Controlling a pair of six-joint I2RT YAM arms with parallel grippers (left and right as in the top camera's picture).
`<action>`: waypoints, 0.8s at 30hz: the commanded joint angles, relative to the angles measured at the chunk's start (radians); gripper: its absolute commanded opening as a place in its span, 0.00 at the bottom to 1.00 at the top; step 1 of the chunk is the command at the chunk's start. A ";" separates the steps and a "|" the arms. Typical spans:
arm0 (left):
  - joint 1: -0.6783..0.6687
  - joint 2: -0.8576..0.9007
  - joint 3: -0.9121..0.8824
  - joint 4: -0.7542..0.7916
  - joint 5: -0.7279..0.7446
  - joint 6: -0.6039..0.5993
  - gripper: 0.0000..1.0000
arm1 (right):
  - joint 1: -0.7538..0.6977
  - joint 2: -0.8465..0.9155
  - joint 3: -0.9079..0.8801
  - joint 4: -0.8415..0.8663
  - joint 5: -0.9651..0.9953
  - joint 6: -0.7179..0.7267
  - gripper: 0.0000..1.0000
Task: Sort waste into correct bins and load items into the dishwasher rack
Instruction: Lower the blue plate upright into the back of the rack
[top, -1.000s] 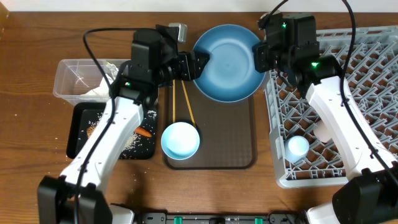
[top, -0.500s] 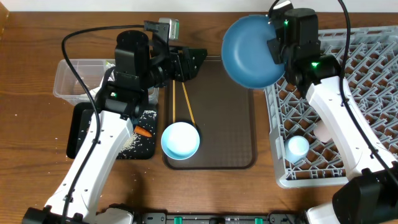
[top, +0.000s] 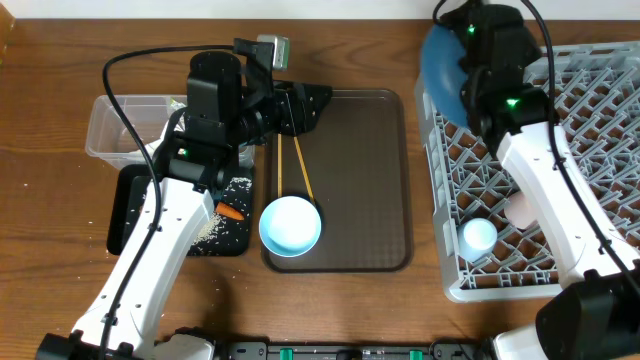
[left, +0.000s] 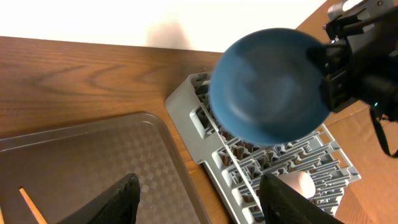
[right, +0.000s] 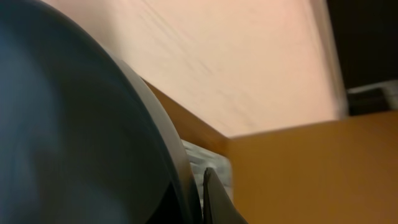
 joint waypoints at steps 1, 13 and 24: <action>0.005 -0.009 0.006 -0.005 0.013 0.034 0.62 | -0.046 -0.034 0.009 0.018 0.124 -0.168 0.01; 0.005 -0.006 0.006 -0.032 0.006 0.041 0.62 | -0.269 -0.030 0.009 0.092 0.124 -0.587 0.01; 0.005 0.008 0.005 -0.057 0.006 0.048 0.62 | -0.354 0.054 0.008 0.248 0.141 -0.661 0.01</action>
